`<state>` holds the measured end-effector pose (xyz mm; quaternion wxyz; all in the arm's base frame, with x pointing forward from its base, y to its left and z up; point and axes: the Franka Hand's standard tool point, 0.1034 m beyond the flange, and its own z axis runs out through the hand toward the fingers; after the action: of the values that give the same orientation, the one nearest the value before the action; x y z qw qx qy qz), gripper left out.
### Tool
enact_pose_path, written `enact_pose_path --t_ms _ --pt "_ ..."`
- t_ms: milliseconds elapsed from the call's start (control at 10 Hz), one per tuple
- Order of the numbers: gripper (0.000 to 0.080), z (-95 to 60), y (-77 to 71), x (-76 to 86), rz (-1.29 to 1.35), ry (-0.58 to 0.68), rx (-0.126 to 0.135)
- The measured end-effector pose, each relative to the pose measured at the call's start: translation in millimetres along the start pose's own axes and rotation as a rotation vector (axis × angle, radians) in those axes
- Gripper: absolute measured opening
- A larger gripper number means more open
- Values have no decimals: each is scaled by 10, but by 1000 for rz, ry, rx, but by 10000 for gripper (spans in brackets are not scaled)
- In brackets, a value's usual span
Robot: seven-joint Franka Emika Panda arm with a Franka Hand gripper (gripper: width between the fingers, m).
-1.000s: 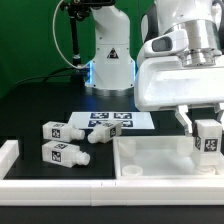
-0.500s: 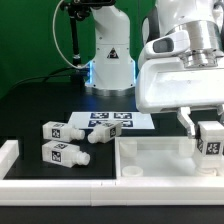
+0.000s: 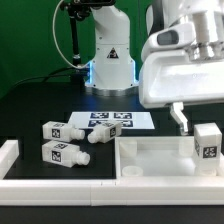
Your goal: Assemble one leg
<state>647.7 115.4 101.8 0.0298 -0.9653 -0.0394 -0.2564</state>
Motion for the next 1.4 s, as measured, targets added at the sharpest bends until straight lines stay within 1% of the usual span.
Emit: enact_pose_path --t_ms 200,400,500,600,700,800,900,1000,1100,1200,1300,1400 --pt "647 37 -25 65 20 -170 12" --pt "649 91 117 118 47 -319 7" --pt "649 126 147 98 63 -387 7" --pt "649 168 164 8 90 -432 1" --pt "649 140 113 -130 124 -525 -3" --pt "649 144 122 -65 118 -502 -2" --pt "649 148 123 -69 130 -502 -5" --pt "563 149 123 -69 141 -502 -8" --pt "416 149 123 -70 158 -502 -11" --pt "416 150 117 -71 237 -502 -31" --pt "285 150 116 -72 294 -502 -46" --pt "285 150 116 -72 365 -501 -64"
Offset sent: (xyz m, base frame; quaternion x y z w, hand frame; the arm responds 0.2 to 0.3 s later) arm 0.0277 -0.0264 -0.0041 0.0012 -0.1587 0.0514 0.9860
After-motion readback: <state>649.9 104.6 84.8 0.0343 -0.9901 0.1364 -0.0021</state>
